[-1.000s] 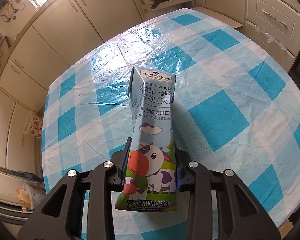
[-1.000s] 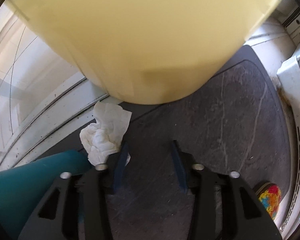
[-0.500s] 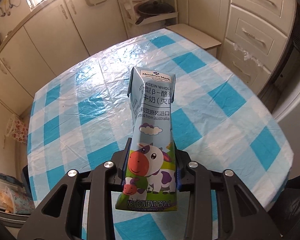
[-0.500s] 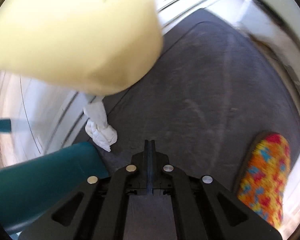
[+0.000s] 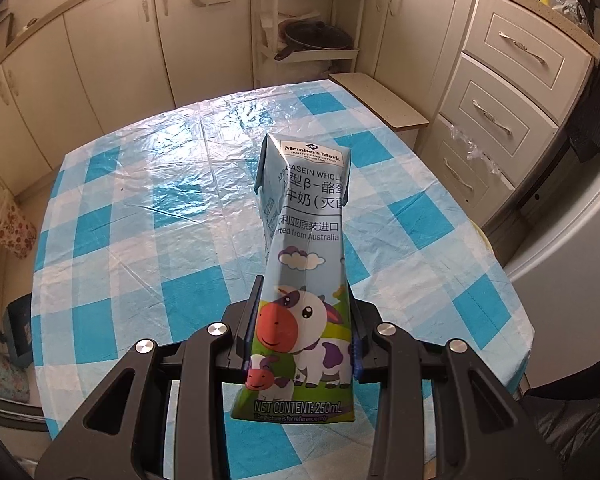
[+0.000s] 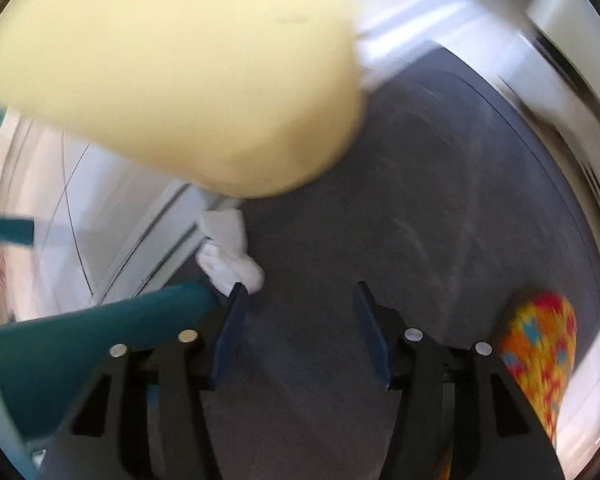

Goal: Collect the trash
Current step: 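Grasp the white tissue on the floor with the right tool while the left tool holds the carton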

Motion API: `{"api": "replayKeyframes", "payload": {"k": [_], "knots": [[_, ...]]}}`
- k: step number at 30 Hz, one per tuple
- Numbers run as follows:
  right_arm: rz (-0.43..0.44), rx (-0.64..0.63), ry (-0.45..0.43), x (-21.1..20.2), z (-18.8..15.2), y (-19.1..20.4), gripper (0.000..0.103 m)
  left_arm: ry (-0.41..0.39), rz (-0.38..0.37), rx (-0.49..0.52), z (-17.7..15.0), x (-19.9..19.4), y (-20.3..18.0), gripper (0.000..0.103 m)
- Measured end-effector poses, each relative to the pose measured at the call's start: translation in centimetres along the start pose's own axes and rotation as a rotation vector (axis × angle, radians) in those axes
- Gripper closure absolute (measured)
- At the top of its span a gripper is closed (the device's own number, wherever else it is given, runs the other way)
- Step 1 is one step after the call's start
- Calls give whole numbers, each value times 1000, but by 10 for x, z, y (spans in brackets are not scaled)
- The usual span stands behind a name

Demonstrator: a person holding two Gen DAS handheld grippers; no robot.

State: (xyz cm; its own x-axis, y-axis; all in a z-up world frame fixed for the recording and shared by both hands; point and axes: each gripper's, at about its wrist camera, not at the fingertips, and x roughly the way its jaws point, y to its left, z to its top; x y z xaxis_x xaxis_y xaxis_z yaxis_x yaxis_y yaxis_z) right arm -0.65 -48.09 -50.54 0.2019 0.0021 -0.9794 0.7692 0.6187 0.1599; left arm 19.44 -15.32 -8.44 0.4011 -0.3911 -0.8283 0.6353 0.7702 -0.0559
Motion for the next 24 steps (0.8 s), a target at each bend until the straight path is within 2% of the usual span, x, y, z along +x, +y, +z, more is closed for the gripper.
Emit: {"api": "replayKeyframes", "payload": {"k": [4,9,11,13,14,16,17,18,20,24], "knots": [[-13,-20,-5,22,15,17,50,22,-11,0,8,12,2,71],[-61,15,1,50,17,14,49,32,-29,14,14,19,-4,71],[-98,-19,-49,49,19,18,47,38,-33,19,14,22,-5,71],[-137,-55,-63,51,21,23,47,44,-31,24,13,24,-6,71],[-162,-69,-63,50,21,25,53,47,-31,25,13,25,-6,71],[-154,-85,-58,52,23,31,70,50,-33,30,13,26,-7,71],[-144,-91,-46,50,23,31,90,48,-32,34,13,26,-8,71],[-126,-92,-21,49,23,31,101,45,-33,37,14,25,-8,71],[-90,-51,18,44,20,23,101,35,-45,39,15,21,-10,71],[-36,123,9,11,11,-12,102,2,-87,47,18,10,-21,71]]}}
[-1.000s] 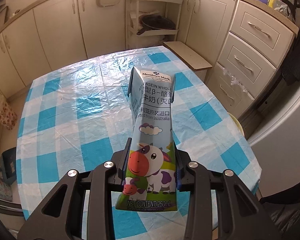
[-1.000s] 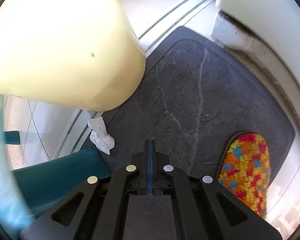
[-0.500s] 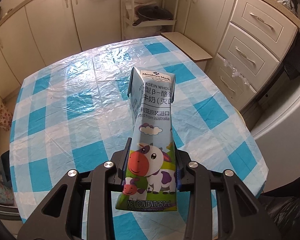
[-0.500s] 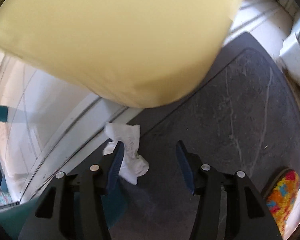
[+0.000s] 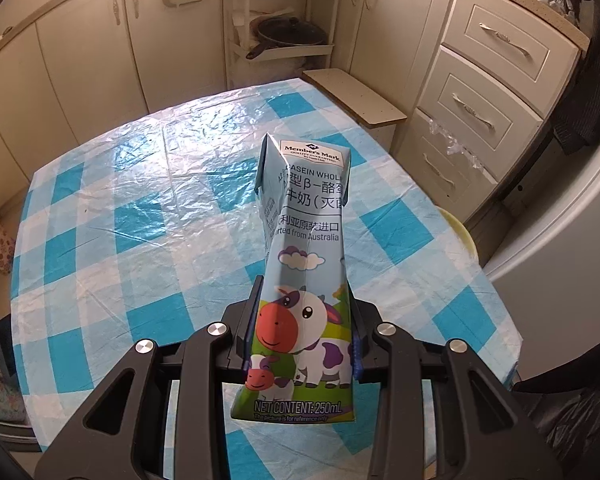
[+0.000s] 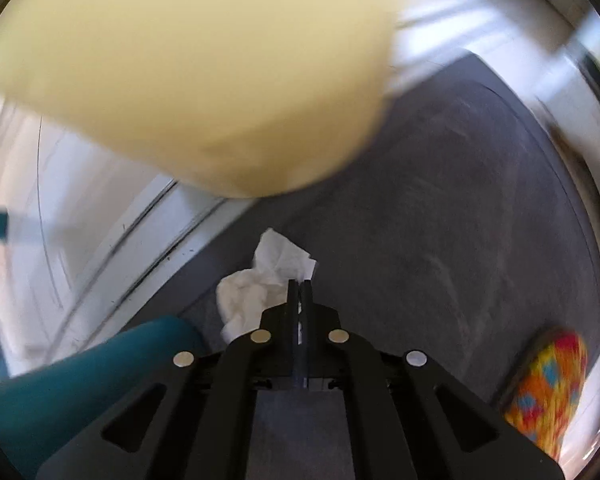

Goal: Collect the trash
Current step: 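Grasp the white tissue on the floor with the right tool while the left tool holds the carton, then carry the carton and tissue over the bucket and open the left tool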

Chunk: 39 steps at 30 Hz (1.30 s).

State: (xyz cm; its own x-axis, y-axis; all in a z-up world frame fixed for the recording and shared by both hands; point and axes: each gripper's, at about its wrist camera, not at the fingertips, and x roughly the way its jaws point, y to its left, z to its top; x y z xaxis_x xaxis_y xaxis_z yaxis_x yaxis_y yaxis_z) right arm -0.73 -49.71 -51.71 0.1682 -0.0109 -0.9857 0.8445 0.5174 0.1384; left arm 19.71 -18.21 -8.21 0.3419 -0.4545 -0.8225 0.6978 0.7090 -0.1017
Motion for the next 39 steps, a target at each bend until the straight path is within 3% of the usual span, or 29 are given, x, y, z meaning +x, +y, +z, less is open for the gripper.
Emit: {"api": "replayKeyframes", "payload": {"k": [5,10,17,21,24,29,34,39], "knots": [[1,68,-101,-73,13,-29,102,-53,-93,25,6,-15,-31,71],[17,34,-312,-188,32,-39,102,-79,-167,46,8,-23,-71,71],[152,-70,-625,-355,50,-22,102,-102,-233,20,2,-33,-110,71],[232,-180,-729,-419,46,-6,102,-96,-240,22,-3,-31,-123,71],[300,-251,-730,-438,52,-6,102,-77,-240,17,-2,-21,-136,71],[345,-324,-649,-440,80,16,102,-24,-250,-37,8,11,-160,71],[381,-277,-522,-406,98,35,102,62,-233,-68,23,57,-192,71],[427,-214,-425,-378,117,38,102,162,-165,-58,35,107,-222,70]]}}
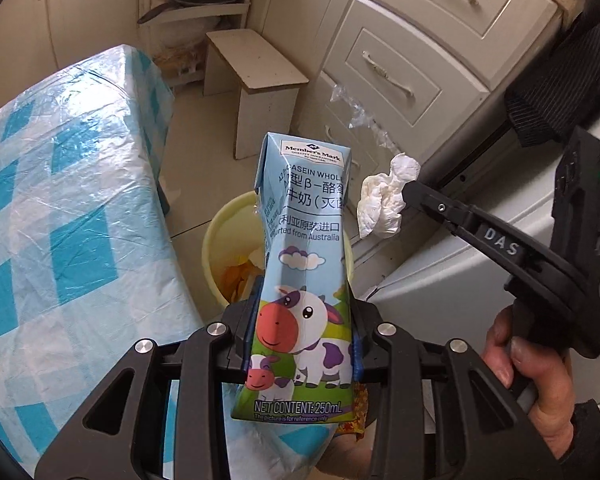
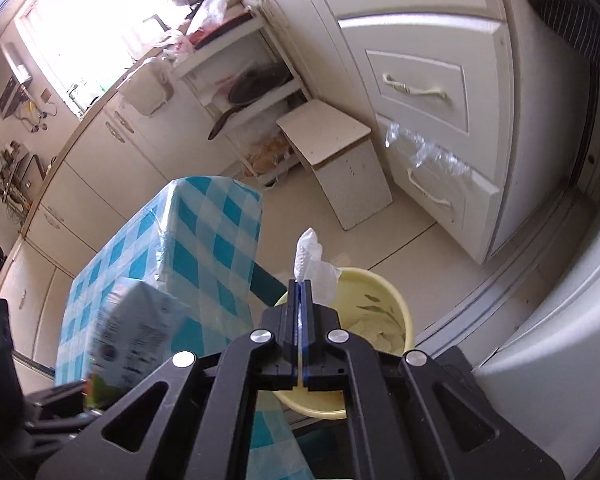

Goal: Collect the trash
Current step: 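Carry the carton and tissue over the bucket and open the left tool, then open the right tool over the bucket to drop the tissue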

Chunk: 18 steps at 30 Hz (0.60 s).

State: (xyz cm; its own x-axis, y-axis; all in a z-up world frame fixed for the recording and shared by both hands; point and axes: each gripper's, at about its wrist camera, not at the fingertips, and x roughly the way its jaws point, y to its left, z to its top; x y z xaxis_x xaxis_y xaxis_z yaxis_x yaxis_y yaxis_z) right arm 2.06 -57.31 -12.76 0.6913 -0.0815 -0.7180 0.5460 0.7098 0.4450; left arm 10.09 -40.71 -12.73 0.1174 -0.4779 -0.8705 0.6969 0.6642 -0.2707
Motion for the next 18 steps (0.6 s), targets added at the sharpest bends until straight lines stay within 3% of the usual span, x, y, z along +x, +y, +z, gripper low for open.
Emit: {"api": "replayKeyframes", "payload": {"k": [2,6,7,12,17,18], "knots": [[10,34,17,9,2,-4,102,52,22,-17,6,21,-2,70],[37,114,59,25,5,-11,101,106,46,-26,16,48,-5,59],[40,125,69,27,4,-12,101,106,53,-25,17,50,-6,54],[37,131,96,34,3,-7,101,80,84,1,22,41,-6,47],[12,119,158,49,0,-1,101,29,171,62,24,22,-4,40],[4,122,186,54,-2,-1,94,20,182,70,23,17,-2,39]]}}
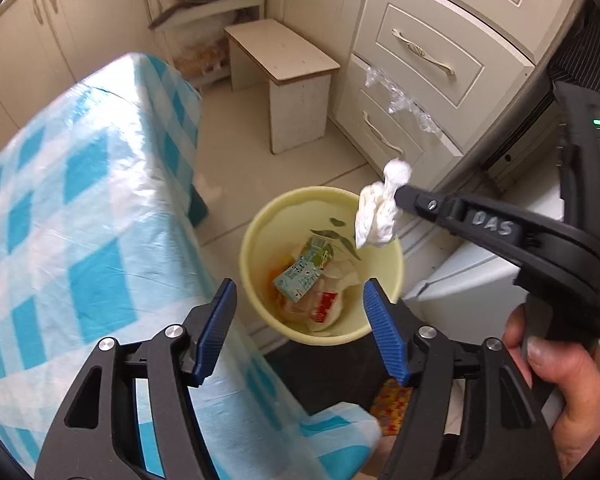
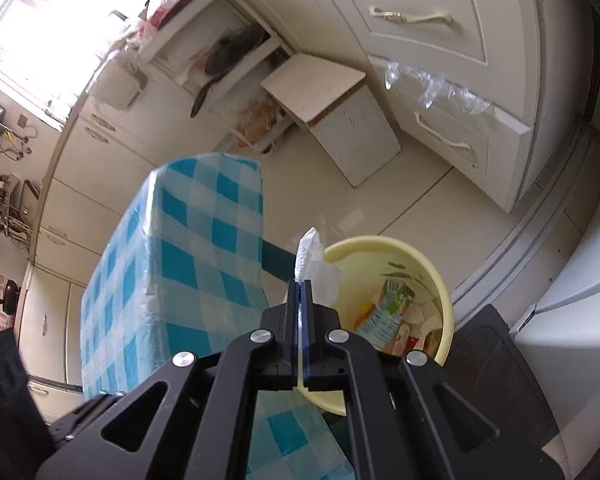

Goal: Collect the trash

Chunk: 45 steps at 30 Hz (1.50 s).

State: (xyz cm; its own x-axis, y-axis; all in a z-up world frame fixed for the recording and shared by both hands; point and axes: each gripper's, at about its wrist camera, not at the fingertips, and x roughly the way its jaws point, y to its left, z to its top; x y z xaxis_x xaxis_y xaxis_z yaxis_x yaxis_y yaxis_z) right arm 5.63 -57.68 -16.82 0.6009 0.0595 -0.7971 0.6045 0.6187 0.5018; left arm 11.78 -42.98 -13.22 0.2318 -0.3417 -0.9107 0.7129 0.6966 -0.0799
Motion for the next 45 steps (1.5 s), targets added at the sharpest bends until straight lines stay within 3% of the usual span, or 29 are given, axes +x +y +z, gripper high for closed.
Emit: {"api": "replayKeyframes", "payload": {"k": [1,2,3,13,20,26,36,45], "knots": [[-11,7,16,4,-1,-1,82,-11,14,7,-1,-5,2,38],[-19,12,15,6,-2,-1,51,-19,29,13,-3,-9,4,38],[-23,8,5,6,-2,0,49,-25,39,17,-4,-14,7,36],[-41,-101,-93,-22,-2,37,45,-84,114,45,-34,-60,30,30],[-70,-289,-298,-80,-27,98,24,-140,184,32,-73,-111,63,25],[-40,-435,-443,-121,-78,146,14,-189,258,-26,-116,-157,106,21],[-17,-563,-506,-138,-174,189,9,-239,308,-201,-184,-208,175,17],[2,-707,-604,-156,-242,225,9,-300,316,-272,-233,-255,190,16]]}}
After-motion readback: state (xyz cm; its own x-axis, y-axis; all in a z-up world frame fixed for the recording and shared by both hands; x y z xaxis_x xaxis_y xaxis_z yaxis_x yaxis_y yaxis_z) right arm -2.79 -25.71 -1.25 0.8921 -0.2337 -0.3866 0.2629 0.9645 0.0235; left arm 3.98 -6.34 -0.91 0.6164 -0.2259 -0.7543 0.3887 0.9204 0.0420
